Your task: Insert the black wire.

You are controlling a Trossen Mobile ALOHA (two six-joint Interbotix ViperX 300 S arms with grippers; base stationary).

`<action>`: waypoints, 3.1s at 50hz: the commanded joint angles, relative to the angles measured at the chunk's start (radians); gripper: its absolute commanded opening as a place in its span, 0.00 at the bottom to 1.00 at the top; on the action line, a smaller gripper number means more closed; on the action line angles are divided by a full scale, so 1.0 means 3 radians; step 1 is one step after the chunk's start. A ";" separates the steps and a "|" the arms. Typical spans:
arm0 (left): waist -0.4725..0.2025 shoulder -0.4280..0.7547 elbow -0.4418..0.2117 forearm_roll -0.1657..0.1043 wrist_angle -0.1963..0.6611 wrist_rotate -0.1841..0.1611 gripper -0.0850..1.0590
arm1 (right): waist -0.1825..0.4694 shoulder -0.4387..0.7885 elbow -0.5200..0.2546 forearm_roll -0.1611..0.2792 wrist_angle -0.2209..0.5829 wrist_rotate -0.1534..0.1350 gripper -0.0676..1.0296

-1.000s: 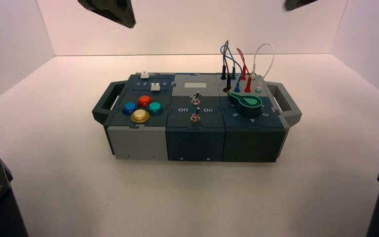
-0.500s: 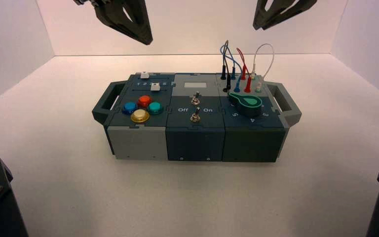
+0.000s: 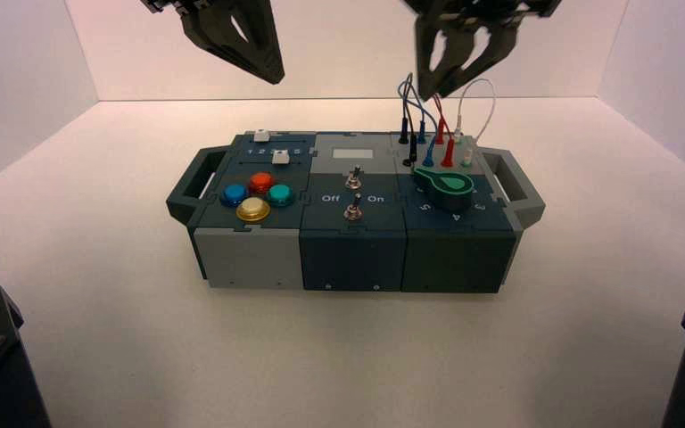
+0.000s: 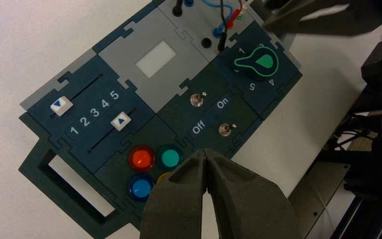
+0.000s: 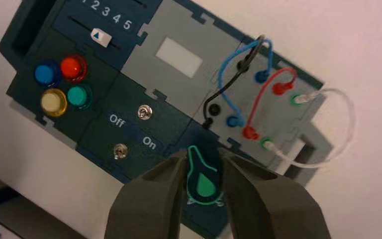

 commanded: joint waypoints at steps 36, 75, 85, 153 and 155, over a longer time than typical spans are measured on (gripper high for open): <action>-0.0005 0.0143 -0.0138 -0.0026 -0.0036 0.0026 0.05 | 0.0015 0.0373 -0.0118 -0.0148 -0.0266 0.0307 0.51; -0.0005 0.0092 -0.0138 -0.0031 -0.0010 0.0026 0.05 | 0.0000 0.0762 -0.0378 -0.0312 -0.0102 0.0291 0.45; -0.0005 0.0082 -0.0143 -0.0031 -0.0010 0.0026 0.05 | 0.0000 0.0808 -0.0414 -0.0307 -0.0041 0.0291 0.45; -0.0552 0.0046 0.0665 -0.0389 -0.1381 0.0036 0.05 | 0.0000 0.0926 -0.0501 -0.0297 0.0020 0.0291 0.36; -0.0552 0.0046 0.0680 -0.0394 -0.1396 0.0020 0.05 | 0.0000 0.0926 -0.0506 -0.0297 0.0020 0.0291 0.36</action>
